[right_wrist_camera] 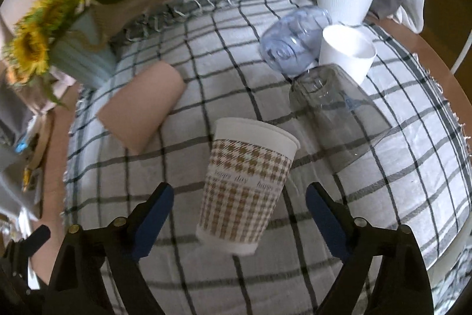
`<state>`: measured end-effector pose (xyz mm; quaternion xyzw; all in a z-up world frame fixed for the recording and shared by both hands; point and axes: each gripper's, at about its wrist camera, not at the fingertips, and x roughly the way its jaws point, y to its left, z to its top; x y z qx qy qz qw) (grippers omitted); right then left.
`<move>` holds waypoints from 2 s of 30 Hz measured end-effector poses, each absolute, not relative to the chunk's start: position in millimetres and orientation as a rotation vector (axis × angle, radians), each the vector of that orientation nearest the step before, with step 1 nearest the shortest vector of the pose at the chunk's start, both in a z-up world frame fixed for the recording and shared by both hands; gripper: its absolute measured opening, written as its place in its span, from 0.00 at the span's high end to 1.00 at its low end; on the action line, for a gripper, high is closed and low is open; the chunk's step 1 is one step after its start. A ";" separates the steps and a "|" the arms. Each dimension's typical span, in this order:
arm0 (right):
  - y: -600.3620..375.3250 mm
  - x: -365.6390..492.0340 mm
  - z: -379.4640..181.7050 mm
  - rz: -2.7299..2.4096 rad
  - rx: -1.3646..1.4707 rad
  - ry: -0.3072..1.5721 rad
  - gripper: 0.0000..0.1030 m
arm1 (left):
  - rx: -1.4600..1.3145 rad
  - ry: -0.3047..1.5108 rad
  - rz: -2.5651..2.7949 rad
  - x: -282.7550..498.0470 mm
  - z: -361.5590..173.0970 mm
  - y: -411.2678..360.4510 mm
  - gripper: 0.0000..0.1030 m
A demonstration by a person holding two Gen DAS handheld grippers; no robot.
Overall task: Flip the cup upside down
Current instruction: 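Move the right tool toward the brown houndstooth paper cup, then close the right gripper around the paper cup's body and lift it, then rotate the right gripper to turn the held paper cup rim-down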
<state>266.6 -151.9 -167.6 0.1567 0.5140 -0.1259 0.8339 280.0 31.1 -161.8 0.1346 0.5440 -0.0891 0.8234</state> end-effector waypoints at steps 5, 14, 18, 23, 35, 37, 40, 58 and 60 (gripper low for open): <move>-156.0 280.4 -181.4 -0.289 0.338 1.126 0.24 | 0.299 1.167 -0.206 291.1 -170.5 26.7 0.00; -148.5 288.2 -185.8 -0.256 0.290 1.163 0.35 | 0.302 1.167 -0.218 295.3 -175.2 30.2 0.00; -137.8 283.1 -170.3 -0.224 0.249 1.164 0.36 | 0.285 1.153 -0.193 296.6 -171.9 39.4 0.00; -124.9 273.4 -159.4 -0.191 0.204 1.218 0.35 | 0.273 1.150 -0.161 291.6 -173.8 49.7 0.00; -102.3 245.1 -167.0 -0.089 0.037 1.310 0.35 | 0.305 1.212 -0.134 256.3 -193.3 40.8 0.00; -106.6 243.2 -170.6 -0.077 0.031 1.321 0.35 | 0.307 1.222 -0.116 251.6 -195.8 39.8 0.00; -109.0 242.1 -179.4 -0.050 0.023 1.348 0.35 | 0.310 1.228 -0.077 245.4 -198.3 37.8 0.00; -119.7 241.0 -193.9 0.090 0.015 1.358 0.29 | 0.248 1.249 0.069 224.8 -196.4 36.4 0.00; -121.0 235.0 -185.8 0.104 0.024 1.331 0.24 | 0.242 1.239 0.077 223.4 -192.8 37.5 0.00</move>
